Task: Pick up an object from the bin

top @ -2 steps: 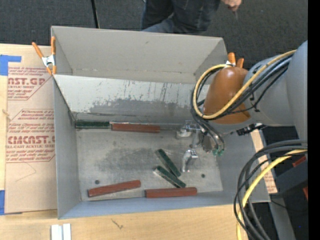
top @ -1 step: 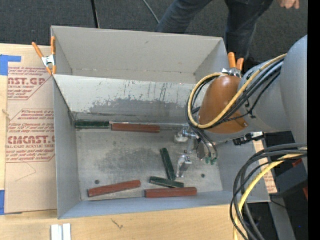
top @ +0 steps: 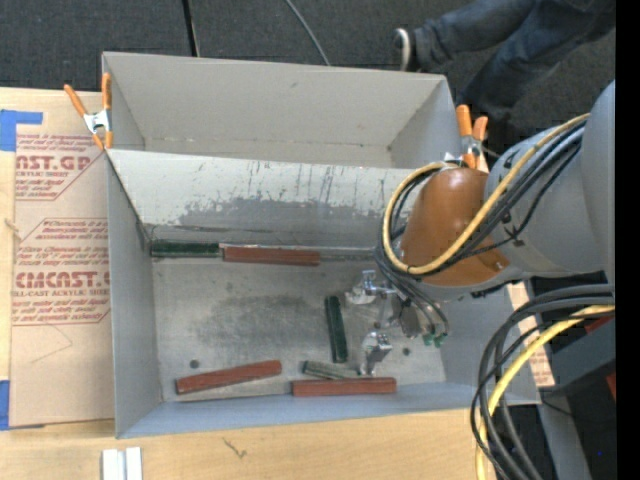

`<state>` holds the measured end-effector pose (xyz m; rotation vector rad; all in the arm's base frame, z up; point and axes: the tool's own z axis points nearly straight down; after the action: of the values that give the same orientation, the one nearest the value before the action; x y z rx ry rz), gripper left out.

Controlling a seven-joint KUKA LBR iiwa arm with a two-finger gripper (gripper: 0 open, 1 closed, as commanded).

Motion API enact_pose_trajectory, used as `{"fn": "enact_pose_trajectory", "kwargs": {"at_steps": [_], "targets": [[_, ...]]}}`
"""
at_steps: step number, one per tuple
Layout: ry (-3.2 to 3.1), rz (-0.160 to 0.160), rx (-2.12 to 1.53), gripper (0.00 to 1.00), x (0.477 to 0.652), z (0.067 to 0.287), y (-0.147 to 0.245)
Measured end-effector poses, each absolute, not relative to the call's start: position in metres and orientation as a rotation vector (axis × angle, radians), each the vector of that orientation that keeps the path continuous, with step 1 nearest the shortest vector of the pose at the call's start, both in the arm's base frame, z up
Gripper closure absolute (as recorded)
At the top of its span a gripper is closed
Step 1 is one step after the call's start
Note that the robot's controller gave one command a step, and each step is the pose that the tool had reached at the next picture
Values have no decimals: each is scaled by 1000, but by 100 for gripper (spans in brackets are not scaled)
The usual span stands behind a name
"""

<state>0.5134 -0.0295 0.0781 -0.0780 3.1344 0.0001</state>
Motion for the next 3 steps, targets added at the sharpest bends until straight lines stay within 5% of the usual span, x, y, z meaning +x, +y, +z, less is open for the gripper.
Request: {"fn": "enact_pose_trajectory", "kwargs": {"at_steps": [1,2,3], "targets": [[3103,-8,-438,0,525,74,-1],[3089,-3,-481,100,561,76,19],[3089,-3,-481,100,561,76,19]]}}
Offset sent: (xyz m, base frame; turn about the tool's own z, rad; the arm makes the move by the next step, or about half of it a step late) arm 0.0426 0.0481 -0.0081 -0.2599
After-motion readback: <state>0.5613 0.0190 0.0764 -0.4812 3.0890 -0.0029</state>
